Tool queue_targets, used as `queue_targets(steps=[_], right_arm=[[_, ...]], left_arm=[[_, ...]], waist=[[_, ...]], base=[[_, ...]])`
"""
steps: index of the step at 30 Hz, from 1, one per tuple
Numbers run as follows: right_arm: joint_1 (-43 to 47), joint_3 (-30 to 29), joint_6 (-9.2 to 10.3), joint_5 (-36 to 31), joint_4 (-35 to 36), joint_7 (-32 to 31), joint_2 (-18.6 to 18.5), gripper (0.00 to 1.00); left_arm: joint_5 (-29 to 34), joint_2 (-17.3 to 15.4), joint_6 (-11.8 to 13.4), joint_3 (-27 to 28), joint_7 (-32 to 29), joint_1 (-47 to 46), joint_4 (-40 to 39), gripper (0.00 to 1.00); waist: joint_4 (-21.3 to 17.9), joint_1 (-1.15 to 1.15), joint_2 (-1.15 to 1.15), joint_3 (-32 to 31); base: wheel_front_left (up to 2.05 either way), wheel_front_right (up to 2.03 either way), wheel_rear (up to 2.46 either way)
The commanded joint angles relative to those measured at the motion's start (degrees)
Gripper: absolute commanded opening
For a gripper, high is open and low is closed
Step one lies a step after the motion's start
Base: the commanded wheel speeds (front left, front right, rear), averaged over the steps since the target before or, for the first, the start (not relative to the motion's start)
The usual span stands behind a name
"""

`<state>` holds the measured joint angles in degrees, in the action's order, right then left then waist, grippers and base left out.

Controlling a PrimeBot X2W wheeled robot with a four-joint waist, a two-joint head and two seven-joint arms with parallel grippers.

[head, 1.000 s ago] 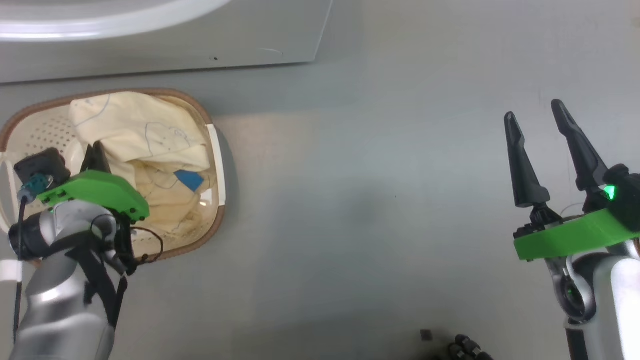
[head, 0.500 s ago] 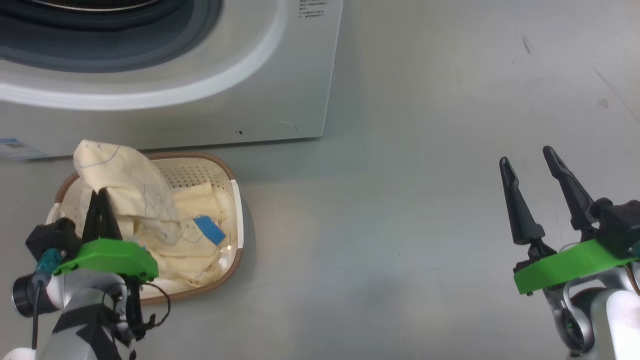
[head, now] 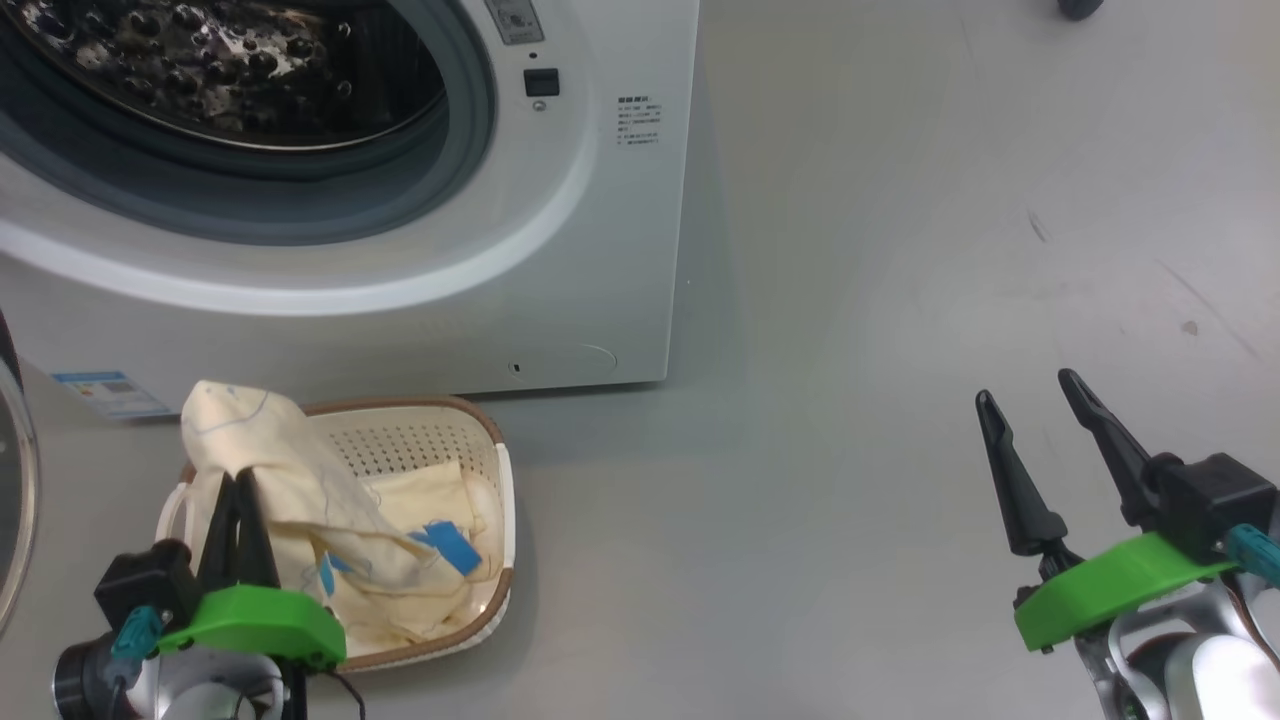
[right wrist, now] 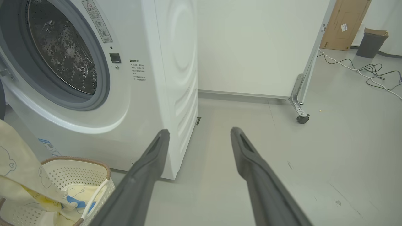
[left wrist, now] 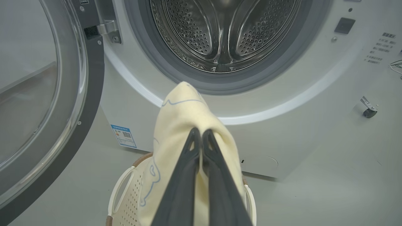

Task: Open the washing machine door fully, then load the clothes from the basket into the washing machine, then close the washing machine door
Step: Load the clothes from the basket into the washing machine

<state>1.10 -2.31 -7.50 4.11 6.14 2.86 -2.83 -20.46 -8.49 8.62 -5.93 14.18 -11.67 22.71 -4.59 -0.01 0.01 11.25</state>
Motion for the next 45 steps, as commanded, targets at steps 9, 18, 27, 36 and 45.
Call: queue_targets(steps=[9, 18, 27, 36, 45], right_arm=[[1.7, 1.4, 0.01, -1.3, 2.9, -1.9, -0.4, 1.00], [3.5, 2.2, 0.01, -0.9, 3.0, -2.5, -0.3, 1.00], [4.2, 2.4, 0.01, -0.7, 3.3, -3.0, -0.2, 1.00], [4.0, 2.4, 0.01, -0.7, 3.4, -3.0, -0.1, 1.00], [3.6, 2.8, 0.01, -0.3, 3.2, -2.7, -0.1, 1.00]], left_arm=[[0.9, -0.8, 0.4, -0.2, -1.3, 3.6, -6.6, 0.00], [0.9, -1.2, 0.9, -1.2, -3.3, 6.3, -9.0, 0.00], [0.4, -1.4, 1.1, -1.6, -4.0, 6.9, -9.3, 0.00], [0.4, -1.8, 1.2, -2.1, -3.9, 6.1, -9.1, 0.00], [0.9, -2.7, 1.4, -2.6, -4.2, 3.7, -9.2, 0.00]], waist=[[1.2, 0.01, -0.01, -6.0], [1.2, 0.01, -0.01, -8.2], [1.3, 0.01, -0.01, -8.5], [1.8, 0.01, -0.01, -8.3], [1.6, 0.01, -0.01, -7.4]], base=[[0.00, 0.00, 0.00], [0.00, 0.00, 0.00], [0.00, 0.00, 0.00], [0.00, 0.00, 0.00], [0.00, 0.00, 0.00]])
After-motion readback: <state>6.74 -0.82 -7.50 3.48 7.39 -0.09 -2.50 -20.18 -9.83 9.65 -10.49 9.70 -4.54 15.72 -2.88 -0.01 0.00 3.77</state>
